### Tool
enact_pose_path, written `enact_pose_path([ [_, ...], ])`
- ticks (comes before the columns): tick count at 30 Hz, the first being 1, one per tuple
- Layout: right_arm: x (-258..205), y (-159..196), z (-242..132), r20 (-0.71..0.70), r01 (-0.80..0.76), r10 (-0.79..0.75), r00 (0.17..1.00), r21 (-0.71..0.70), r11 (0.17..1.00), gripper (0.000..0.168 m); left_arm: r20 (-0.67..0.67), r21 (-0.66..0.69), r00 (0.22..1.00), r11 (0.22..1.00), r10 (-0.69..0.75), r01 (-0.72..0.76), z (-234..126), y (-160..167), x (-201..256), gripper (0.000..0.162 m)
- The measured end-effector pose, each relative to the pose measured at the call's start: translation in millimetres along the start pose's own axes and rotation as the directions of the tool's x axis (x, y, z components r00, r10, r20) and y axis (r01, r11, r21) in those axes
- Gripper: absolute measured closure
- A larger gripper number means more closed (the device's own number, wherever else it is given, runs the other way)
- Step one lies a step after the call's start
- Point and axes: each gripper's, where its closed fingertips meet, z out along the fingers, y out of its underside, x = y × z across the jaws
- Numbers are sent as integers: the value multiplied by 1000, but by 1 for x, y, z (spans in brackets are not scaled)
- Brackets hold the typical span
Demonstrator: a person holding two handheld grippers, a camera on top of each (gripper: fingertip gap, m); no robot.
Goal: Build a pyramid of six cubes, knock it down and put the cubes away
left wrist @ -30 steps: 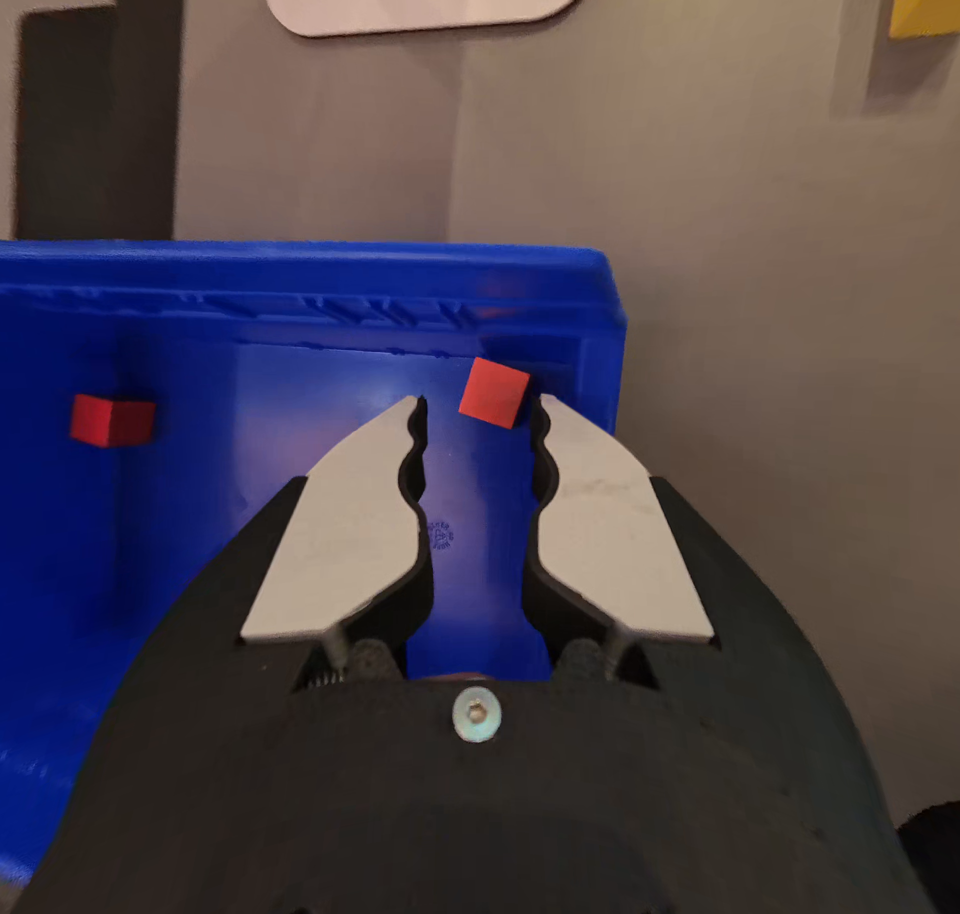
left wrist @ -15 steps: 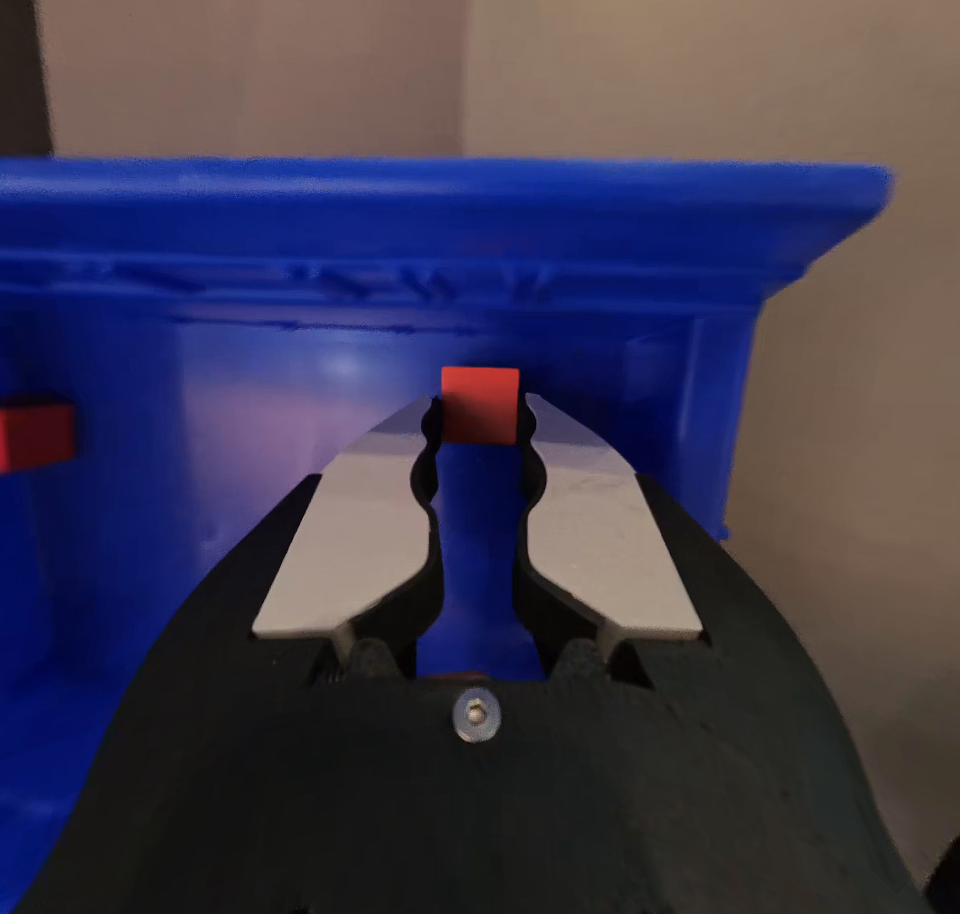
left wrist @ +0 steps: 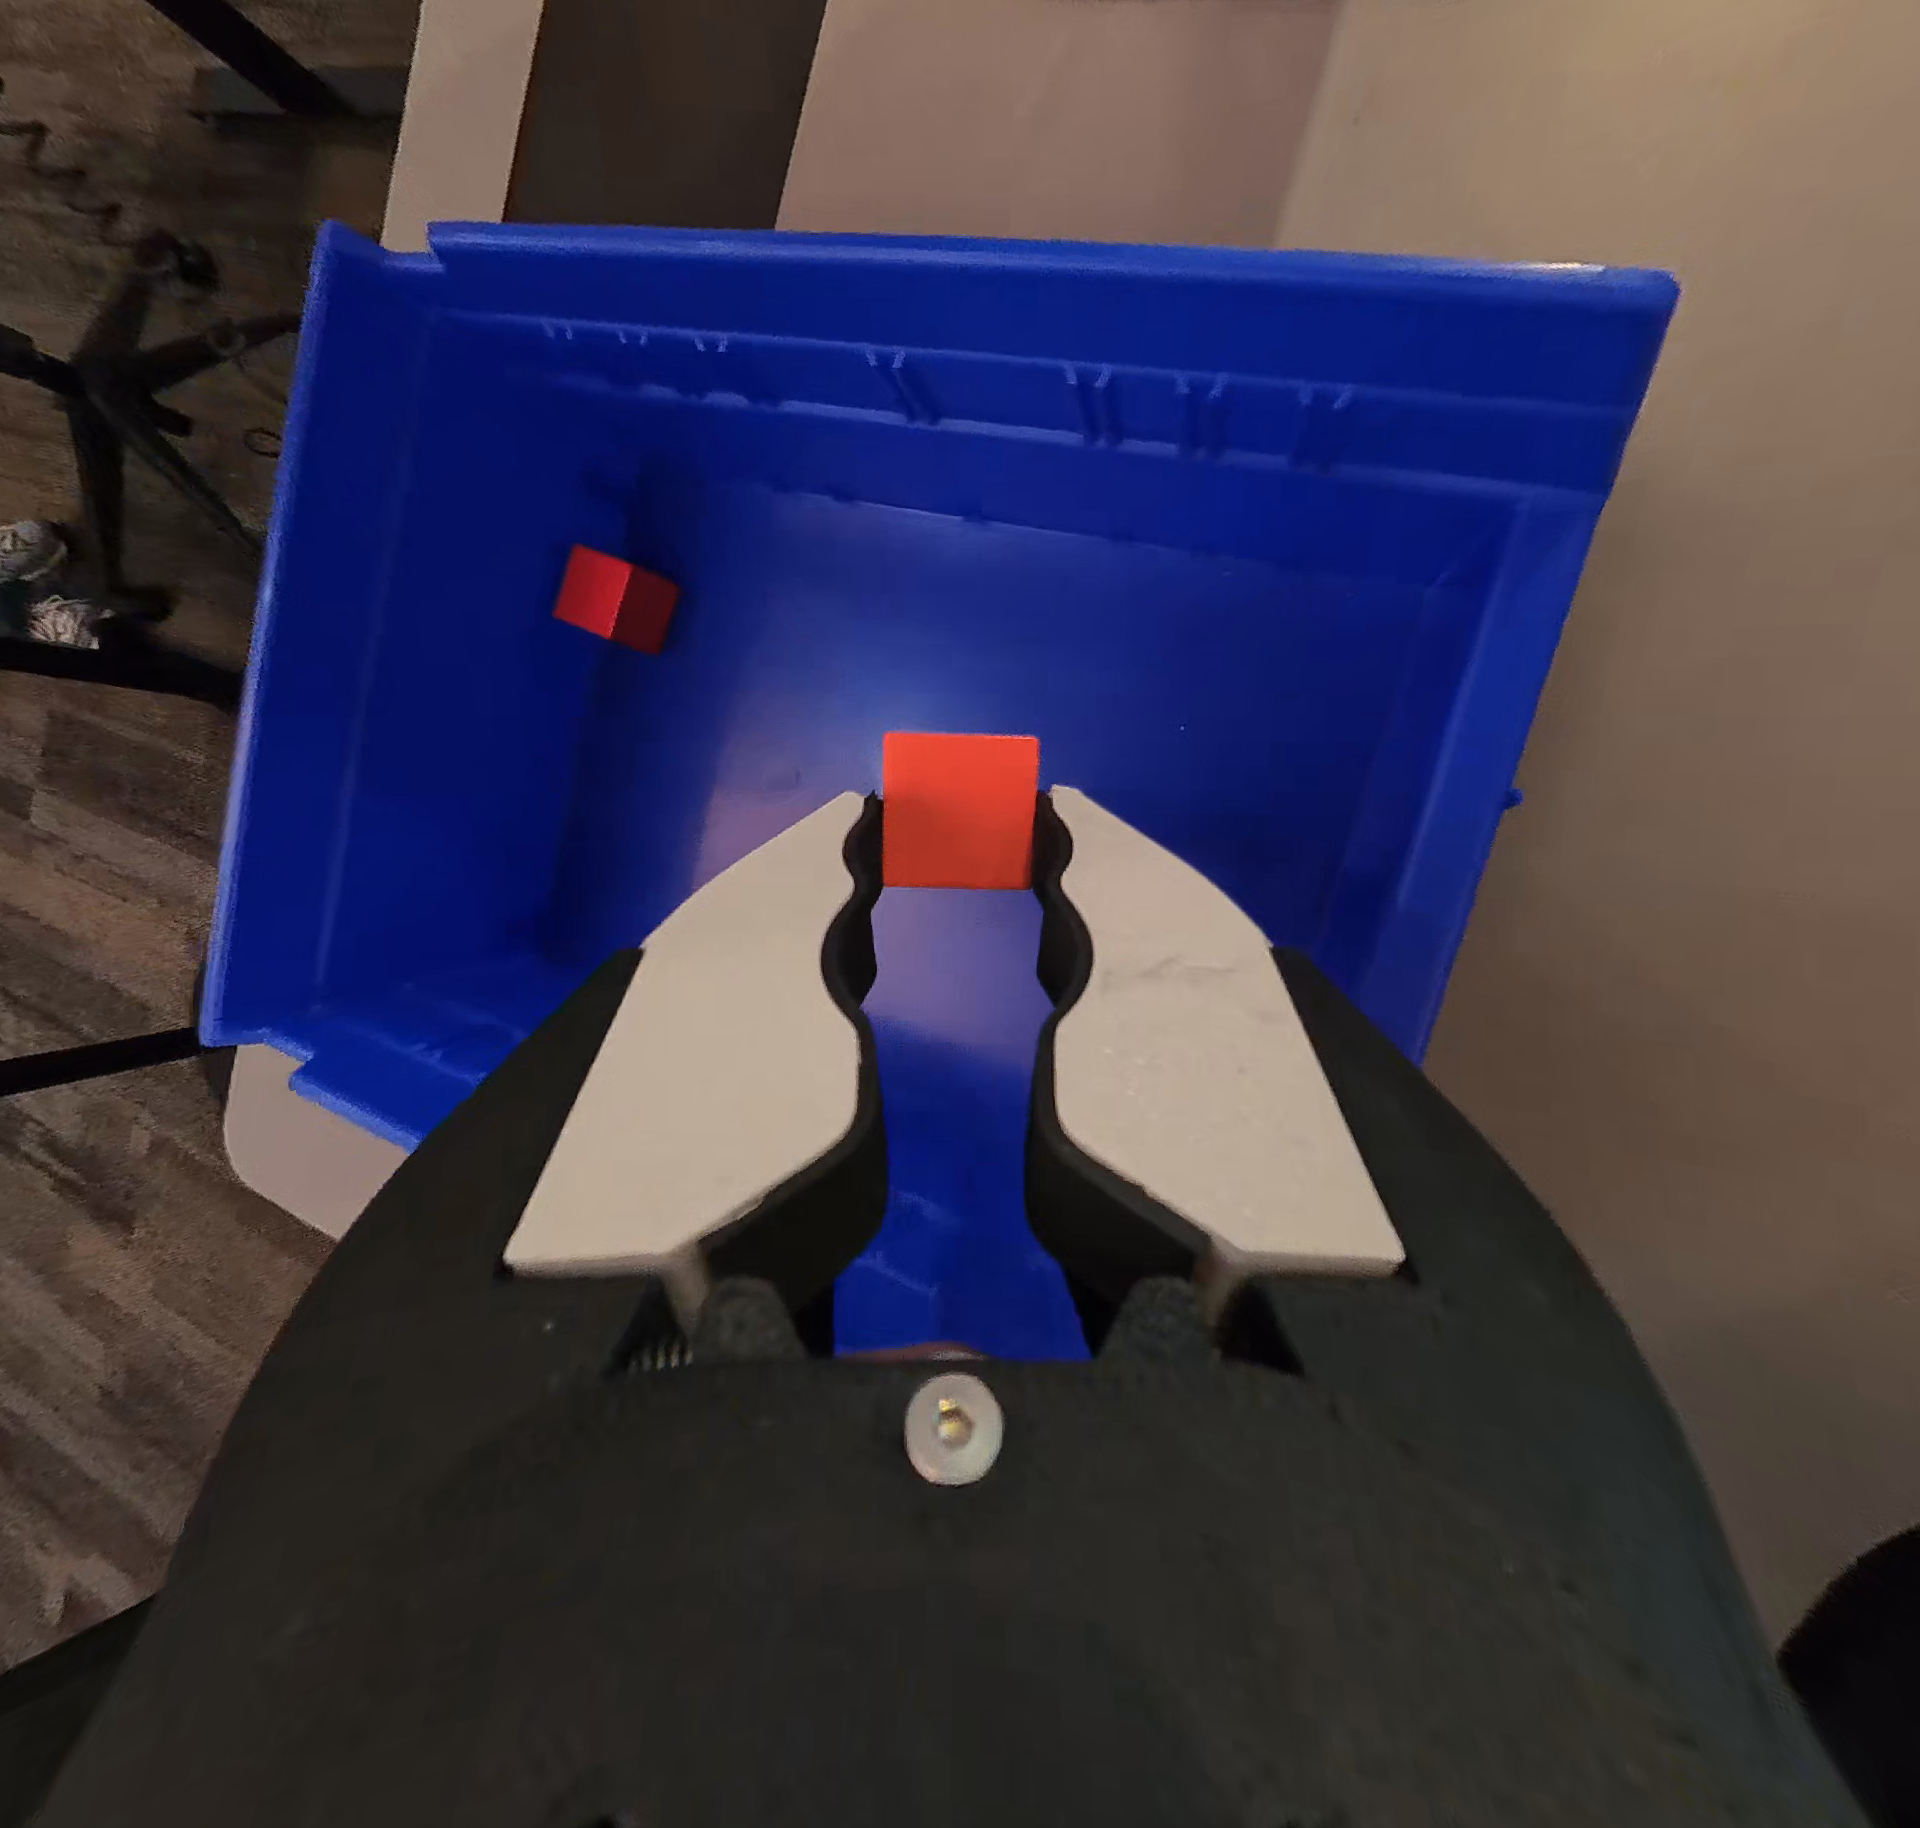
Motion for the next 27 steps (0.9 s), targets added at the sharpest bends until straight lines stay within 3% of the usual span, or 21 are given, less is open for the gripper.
enact_pose_path([
  [7,11,11,3,-88,27,-33,996,-69,997,82,-43,30,999,999,-19,21,7,15,-10,135],
  [14,5,18,7,-77,96,-106,991,-126,987,82,-81,79,995,995,-57,63,7,21,-9,135],
  [19,10,13,1,-79,46,-52,995,-70,996,81,-97,-25,994,998,-59,56,24,41,-3,135],
  [22,15,9,-4,-79,1,-4,997,-30,1000,81,-136,-6,989,998,-57,57,21,38,6,135],
  [27,21,3,-12,-67,-73,75,995,39,997,80,-97,-89,995,996,-37,29,22,47,11,135],
])
